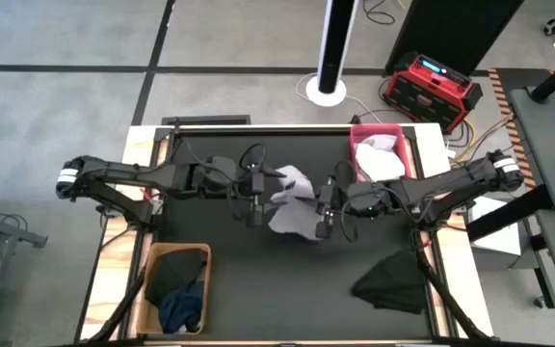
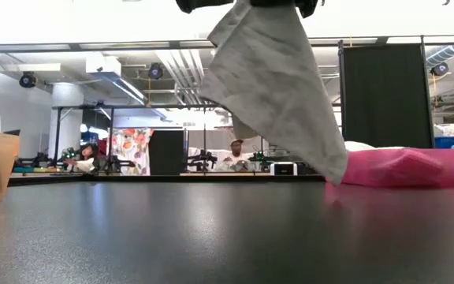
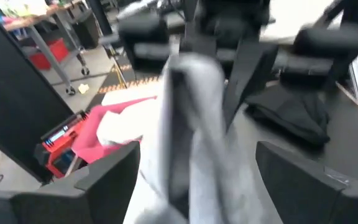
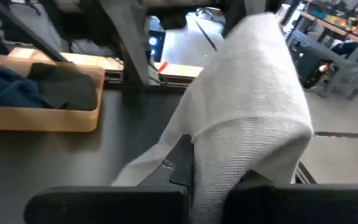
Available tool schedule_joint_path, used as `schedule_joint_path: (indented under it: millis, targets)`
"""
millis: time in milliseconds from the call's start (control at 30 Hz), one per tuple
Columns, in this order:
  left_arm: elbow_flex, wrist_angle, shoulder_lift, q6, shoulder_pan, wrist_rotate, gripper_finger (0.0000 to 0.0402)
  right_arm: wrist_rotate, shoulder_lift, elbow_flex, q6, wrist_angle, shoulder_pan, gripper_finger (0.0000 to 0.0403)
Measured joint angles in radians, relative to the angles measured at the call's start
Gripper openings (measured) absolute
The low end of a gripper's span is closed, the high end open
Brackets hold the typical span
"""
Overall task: Sort towels by color in basket
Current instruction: Put the gray microfiber towel into the pink bin
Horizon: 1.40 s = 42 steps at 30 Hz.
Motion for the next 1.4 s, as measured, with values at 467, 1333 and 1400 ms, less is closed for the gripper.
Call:
schedule_joint_path:
  millis: [467,1333,1400]
  targets:
    - [-0.235,0.301,0.015,-0.145,-0.001,0.114,0.0301,0.026,-0.003,-0.028,-0.019,0.141,0.044,0.0009]
    - [-0.280,0.482,0.051,-0.111,-0.021,0.248,0.0007,0.232,-0.022,-0.031,0.145,0.109,0.032,0.0032]
    - [-0.280,0.487,0.044,-0.112,-0.022,0.270,0.0007,0.228,-0.040,-0.030,0.185,0.052,0.031,0.0057]
